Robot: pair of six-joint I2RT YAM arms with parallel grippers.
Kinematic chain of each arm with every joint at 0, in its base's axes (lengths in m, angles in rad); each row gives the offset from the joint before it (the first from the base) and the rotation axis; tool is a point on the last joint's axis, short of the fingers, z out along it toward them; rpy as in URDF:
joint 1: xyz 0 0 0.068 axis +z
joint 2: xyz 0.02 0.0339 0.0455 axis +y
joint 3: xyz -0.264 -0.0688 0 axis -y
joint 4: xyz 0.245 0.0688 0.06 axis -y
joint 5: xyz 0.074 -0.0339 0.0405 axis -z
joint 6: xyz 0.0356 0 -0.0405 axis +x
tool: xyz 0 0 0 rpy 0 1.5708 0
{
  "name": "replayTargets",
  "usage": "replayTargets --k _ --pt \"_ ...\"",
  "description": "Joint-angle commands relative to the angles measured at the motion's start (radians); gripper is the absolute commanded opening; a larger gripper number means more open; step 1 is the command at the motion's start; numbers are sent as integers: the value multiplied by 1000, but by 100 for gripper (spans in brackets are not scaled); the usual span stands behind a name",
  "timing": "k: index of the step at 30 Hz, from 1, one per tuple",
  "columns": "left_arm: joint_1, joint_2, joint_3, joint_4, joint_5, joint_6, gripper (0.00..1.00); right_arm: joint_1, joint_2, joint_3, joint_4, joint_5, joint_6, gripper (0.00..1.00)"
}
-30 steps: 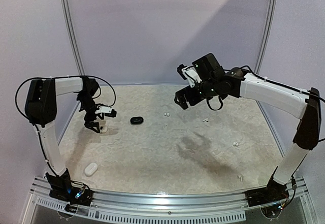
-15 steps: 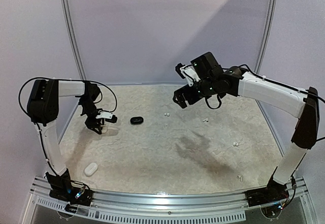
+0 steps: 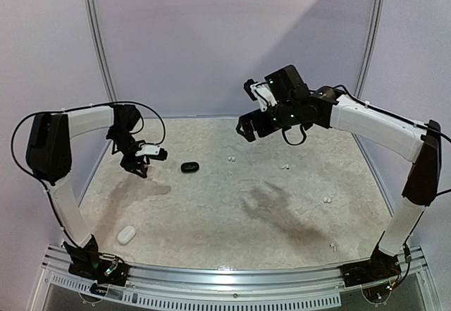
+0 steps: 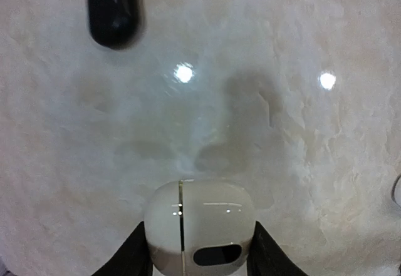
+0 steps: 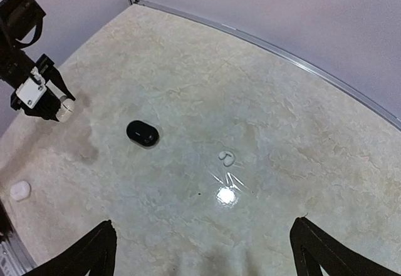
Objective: Insert the wireless bluetooth earbuds into the charging case
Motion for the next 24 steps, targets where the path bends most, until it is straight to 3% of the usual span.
replayTargets --k 1,4,8,10,15,24 --pt "-51 -149 108 41 152 -22 20 -49 27 69 41 -122 178 96" --pt "-135 -275 46 266 148 -50 22 -49 45 118 62 -158 243 89" --pt "-262 -438 -167 729 143 -119 18 -16 86 182 108 -206 311 83" --pt "-310 -478 -236 822 125 -159 17 15 103 191 145 -227 320 81" --pt "-381 -508 -258 869 84 -228 17 64 137 206 186 -335 326 74" --pt "-421 -490 -220 811 49 -258 16 108 194 199 297 -412 346 64"
